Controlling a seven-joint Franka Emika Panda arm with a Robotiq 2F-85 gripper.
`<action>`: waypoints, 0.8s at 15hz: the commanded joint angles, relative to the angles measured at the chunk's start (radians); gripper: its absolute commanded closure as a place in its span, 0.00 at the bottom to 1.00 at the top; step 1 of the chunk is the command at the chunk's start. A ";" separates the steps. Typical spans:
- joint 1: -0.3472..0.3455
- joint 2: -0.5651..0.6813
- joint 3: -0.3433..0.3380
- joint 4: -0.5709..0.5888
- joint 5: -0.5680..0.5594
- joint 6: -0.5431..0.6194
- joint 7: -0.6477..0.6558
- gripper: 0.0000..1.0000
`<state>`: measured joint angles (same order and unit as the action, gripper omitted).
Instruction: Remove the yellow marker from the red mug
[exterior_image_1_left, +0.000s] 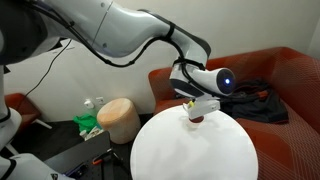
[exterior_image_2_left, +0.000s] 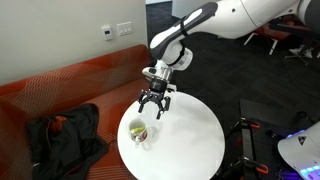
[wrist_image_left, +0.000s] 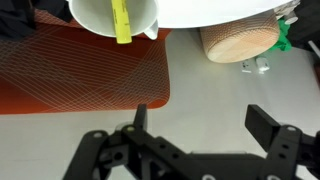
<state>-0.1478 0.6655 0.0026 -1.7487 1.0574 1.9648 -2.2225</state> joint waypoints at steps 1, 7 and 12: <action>0.005 0.066 0.001 0.072 -0.021 0.052 -0.052 0.00; 0.015 0.149 0.027 0.139 -0.013 0.185 -0.088 0.00; 0.026 0.191 0.049 0.177 -0.037 0.232 -0.082 0.02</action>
<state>-0.1266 0.8290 0.0369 -1.6140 1.0424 2.1677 -2.2966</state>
